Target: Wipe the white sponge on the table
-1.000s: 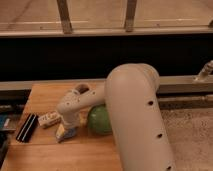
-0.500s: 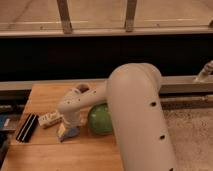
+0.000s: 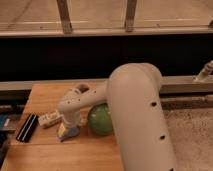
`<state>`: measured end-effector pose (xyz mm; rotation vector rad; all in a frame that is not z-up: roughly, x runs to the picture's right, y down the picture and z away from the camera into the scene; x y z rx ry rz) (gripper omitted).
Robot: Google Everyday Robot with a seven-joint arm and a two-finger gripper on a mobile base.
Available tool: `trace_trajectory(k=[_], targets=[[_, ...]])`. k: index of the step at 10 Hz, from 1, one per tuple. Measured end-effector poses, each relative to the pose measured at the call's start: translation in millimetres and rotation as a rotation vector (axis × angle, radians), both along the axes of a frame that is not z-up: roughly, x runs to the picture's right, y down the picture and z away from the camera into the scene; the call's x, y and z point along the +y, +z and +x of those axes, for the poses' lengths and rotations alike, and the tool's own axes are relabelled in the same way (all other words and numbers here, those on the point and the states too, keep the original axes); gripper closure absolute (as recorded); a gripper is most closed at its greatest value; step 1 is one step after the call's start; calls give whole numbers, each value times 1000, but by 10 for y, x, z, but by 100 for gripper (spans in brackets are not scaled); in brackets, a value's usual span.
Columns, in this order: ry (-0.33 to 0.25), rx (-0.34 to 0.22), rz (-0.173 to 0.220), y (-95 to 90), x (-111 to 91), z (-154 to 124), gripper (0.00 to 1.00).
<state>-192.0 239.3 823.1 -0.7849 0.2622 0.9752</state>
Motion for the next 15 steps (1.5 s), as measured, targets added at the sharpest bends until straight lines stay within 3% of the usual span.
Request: trace_trajectory(k=[2, 3, 8, 10, 13, 15], targets=[[0, 0, 0, 0, 0, 0, 22], [0, 0, 0, 0, -1, 0, 29], [4, 8, 2, -17, -48, 40, 81], [1, 8, -1, -41, -58, 51, 97], [-30, -11, 26, -173, -89, -84, 100], [-77, -27, 53, -540, -39, -353, 100]])
